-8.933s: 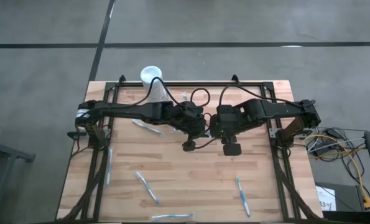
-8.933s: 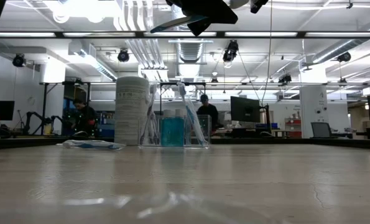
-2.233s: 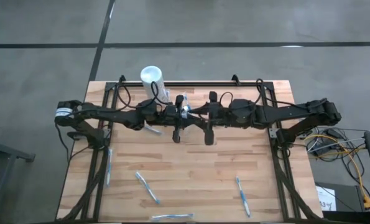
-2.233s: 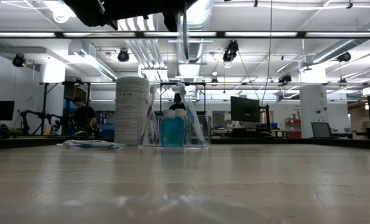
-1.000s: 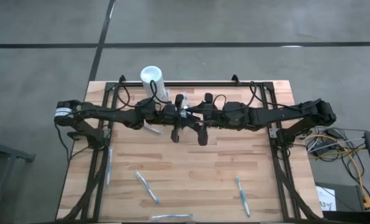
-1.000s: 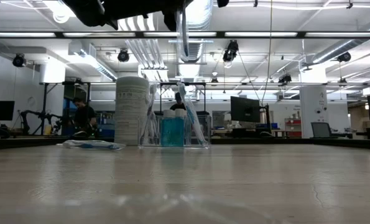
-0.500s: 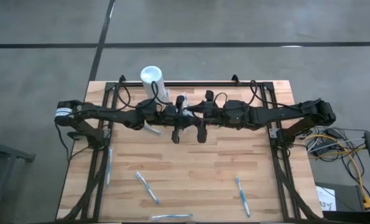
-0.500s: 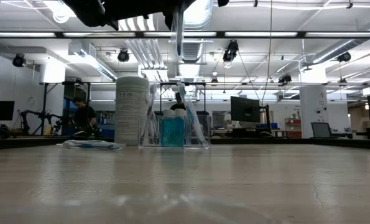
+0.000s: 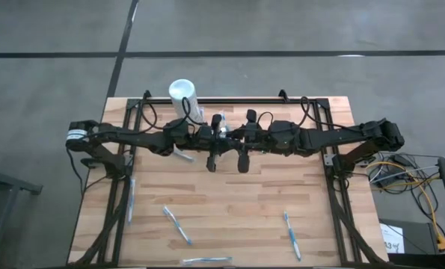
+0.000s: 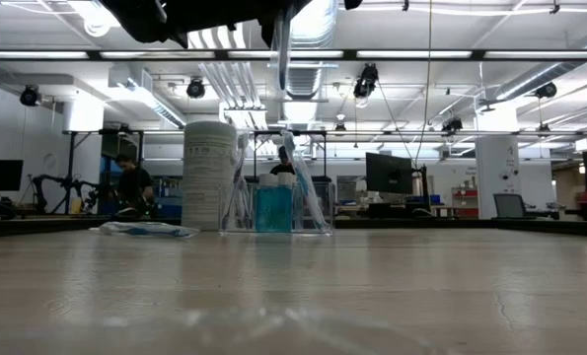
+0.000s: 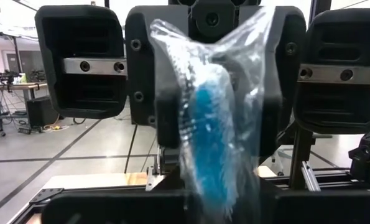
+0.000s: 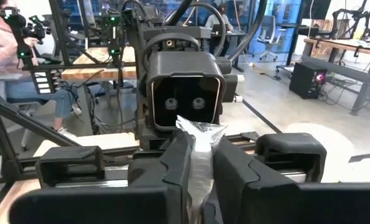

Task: Pick & Place toothbrushing station
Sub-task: Put the blue toothbrush into the right of the transparent organizer

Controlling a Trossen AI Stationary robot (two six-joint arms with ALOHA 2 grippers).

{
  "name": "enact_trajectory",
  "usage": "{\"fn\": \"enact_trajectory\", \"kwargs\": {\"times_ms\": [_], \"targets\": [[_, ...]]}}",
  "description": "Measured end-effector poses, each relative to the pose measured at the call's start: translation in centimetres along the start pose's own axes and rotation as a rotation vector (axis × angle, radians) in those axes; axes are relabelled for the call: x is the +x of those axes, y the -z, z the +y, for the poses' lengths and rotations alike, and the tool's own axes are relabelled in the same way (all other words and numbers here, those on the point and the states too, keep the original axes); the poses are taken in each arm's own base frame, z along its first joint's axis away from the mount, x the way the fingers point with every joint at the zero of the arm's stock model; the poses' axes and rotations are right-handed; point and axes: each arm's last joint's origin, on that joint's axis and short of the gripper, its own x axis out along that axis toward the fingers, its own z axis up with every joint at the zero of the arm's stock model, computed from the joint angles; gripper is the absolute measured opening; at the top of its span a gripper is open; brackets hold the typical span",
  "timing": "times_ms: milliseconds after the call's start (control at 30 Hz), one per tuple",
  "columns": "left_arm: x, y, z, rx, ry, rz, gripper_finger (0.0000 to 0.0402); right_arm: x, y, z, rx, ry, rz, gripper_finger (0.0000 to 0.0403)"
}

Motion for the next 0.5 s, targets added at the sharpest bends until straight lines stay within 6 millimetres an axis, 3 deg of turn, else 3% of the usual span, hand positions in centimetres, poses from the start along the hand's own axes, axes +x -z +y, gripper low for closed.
{"fn": "enact_trajectory", "kwargs": {"times_ms": [500], "targets": [[0.0,-0.01,0.05,0.0,-0.018,-0.001,0.0013,-0.1,-0.5,0.0,-0.025,0.0,-0.015,0.004]]}}
